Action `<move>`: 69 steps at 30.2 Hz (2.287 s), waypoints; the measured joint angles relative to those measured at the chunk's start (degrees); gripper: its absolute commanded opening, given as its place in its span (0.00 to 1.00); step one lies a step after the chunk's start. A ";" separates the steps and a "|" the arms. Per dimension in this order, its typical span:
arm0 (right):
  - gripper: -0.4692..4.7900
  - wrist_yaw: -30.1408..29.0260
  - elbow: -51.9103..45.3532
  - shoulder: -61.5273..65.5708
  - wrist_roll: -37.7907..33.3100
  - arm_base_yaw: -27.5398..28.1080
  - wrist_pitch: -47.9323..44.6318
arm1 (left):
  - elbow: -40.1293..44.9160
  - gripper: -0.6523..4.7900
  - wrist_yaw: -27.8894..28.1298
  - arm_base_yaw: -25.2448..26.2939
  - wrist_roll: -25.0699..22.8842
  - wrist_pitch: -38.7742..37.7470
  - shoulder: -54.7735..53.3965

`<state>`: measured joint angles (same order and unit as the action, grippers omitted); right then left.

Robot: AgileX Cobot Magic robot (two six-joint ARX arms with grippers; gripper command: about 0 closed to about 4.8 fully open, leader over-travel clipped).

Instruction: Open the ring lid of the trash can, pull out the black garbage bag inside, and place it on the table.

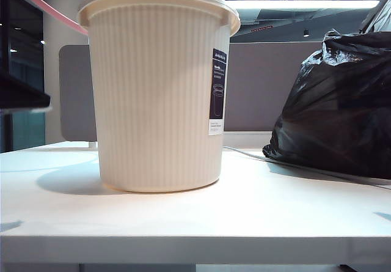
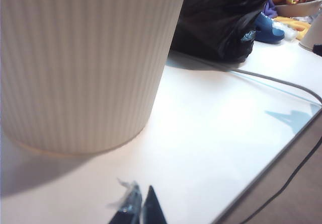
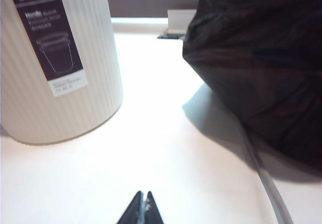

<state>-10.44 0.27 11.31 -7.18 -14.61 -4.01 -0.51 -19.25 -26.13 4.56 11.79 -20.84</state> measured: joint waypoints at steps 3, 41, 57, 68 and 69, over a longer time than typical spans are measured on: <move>0.09 0.00 0.00 0.02 0.00 0.00 0.50 | 0.13 0.15 0.00 0.00 0.00 -0.48 -0.02; 0.09 1.62 0.00 0.02 1.27 0.00 7.96 | 0.13 0.15 12.85 0.02 0.35 -9.05 0.02; 0.09 1.60 0.00 0.00 1.25 0.02 7.96 | 0.13 0.15 12.44 1.38 0.33 -9.07 0.17; 0.09 1.42 0.00 -3.45 1.22 7.80 8.00 | 0.13 0.15 11.76 16.96 0.35 -9.16 4.52; 0.09 1.42 0.00 -4.00 1.25 8.46 8.04 | 0.13 0.15 11.82 18.12 0.35 -9.07 5.53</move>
<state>-9.02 0.27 7.31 -5.93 -6.15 4.03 -0.38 -7.42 -8.01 4.91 2.72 -15.31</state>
